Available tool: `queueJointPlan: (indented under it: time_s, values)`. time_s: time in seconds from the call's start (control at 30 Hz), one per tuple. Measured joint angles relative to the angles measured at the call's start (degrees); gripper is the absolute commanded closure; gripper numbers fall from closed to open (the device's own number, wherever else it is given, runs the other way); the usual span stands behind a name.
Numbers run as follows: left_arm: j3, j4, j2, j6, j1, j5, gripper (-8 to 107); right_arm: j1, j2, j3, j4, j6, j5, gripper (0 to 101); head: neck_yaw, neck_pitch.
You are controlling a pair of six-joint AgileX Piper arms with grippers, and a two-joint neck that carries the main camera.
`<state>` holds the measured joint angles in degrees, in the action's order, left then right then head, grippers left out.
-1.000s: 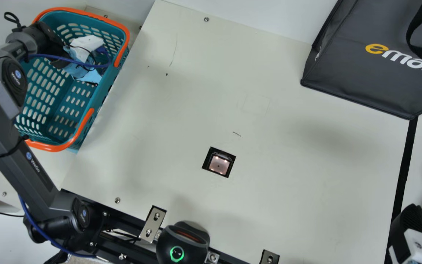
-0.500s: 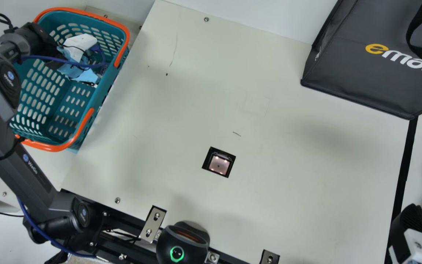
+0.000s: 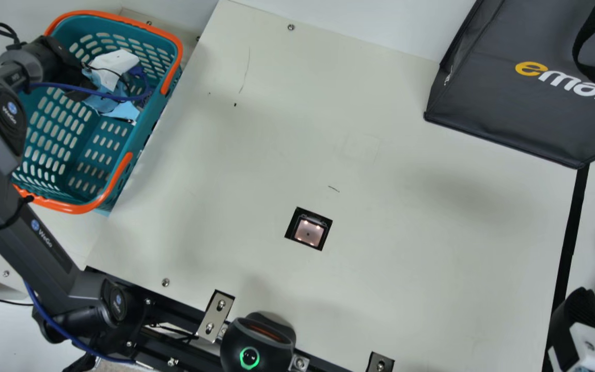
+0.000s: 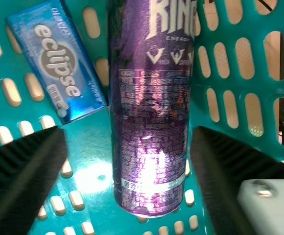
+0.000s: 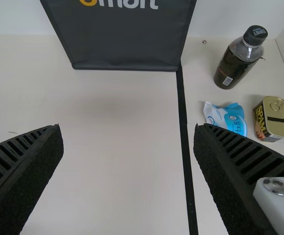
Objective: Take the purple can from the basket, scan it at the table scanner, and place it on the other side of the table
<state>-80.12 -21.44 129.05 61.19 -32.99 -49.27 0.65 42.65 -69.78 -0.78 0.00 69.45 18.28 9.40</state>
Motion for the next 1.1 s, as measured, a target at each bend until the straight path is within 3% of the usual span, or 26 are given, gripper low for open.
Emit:
queueJointPlan:
  time_s: [0.4, 0.9, 0.97, 1.1]
  values:
    - [1.65, 0.33, -0.10, 0.23, 0.49, 1.30, 9, 0.00, 0.00, 0.00, 0.00, 0.00, 0.06, 6, 0.00, 0.00]
    - [2.88, 0.96, 0.12, 0.79, 0.71, 2.50, 107, 0.00, 0.00, 0.00, 0.00, 0.00, 0.06, 6, 0.00, 0.00]
    - [2.88, 0.96, 0.12, 0.79, 0.71, 2.64, 107, 0.00, 0.00, 0.00, 0.00, 0.00, 0.06, 6, -0.09, 0.00]
    - [3.10, 1.19, 0.34, 0.79, 0.71, 2.75, 94, 0.00, 0.00, 0.00, 0.00, 0.00, 0.06, 6, 0.00, -0.09]
